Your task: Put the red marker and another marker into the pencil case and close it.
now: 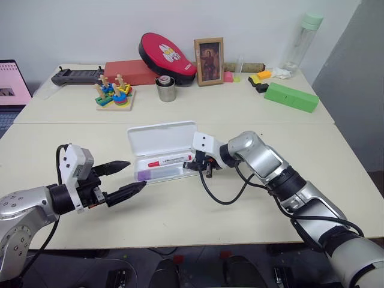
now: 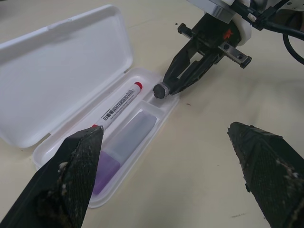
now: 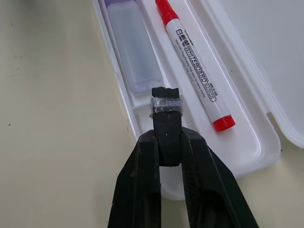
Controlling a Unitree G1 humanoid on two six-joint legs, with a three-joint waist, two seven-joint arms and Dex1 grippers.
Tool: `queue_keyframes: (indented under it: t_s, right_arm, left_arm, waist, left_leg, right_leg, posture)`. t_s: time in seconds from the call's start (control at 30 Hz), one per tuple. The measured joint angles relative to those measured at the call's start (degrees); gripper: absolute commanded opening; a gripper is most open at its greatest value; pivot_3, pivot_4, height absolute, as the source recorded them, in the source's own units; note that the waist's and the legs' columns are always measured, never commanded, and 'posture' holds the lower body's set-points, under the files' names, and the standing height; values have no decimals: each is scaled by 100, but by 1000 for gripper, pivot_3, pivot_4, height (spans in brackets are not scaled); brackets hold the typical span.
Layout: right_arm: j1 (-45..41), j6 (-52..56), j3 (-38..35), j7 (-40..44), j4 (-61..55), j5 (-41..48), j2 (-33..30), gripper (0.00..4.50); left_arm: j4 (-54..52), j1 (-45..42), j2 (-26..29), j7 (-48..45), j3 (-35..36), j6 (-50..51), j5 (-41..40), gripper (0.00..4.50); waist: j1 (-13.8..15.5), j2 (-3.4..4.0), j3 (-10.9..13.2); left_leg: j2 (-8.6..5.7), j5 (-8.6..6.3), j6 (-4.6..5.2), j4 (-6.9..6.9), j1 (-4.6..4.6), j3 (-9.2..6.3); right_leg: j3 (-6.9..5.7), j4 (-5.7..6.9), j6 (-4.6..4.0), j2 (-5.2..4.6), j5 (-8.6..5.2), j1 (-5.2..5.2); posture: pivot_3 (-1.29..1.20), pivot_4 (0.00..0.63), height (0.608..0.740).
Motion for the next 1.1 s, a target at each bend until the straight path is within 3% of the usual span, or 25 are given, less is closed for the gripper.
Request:
queue_keyframes:
  t_s: [0.1,0.17,0.7,1.1]
  right_arm:
    - [-65,-17,-5,-22,164,-9,49,261]
    - [-99,-33,-6,-29,268,-21,82,962]
    - [-199,-29,-231,28,318,6,116,4456]
    - [-855,374,-1070,472,-119,719,115,4456]
  left_arm:
    - [0,-12,0,0,-1,0,0,4500]
    - [0,-41,0,-1,-3,1,-1,4500]
    - [0,-124,0,6,-7,12,-1,4500]
    - [217,-425,-308,855,359,310,-319,4500]
  waist:
    - [-4,0,0]
    - [-3,0,0]
    - [-4,1,0]
    - [-15,2,1]
  left_leg:
    - [0,0,0,0,0,0]
    - [0,0,0,0,0,-1]
    - [0,0,0,0,0,0]
    - [0,0,0,0,-1,-2]
  right_leg:
    - [0,1,0,0,0,0]
    - [0,1,0,0,0,0]
    - [0,1,0,0,0,0]
    - [-1,4,0,0,0,0]
  posture:
    - [0,150,740]
    - [0,150,740]
    - [0,150,740]
    - [0,150,740]
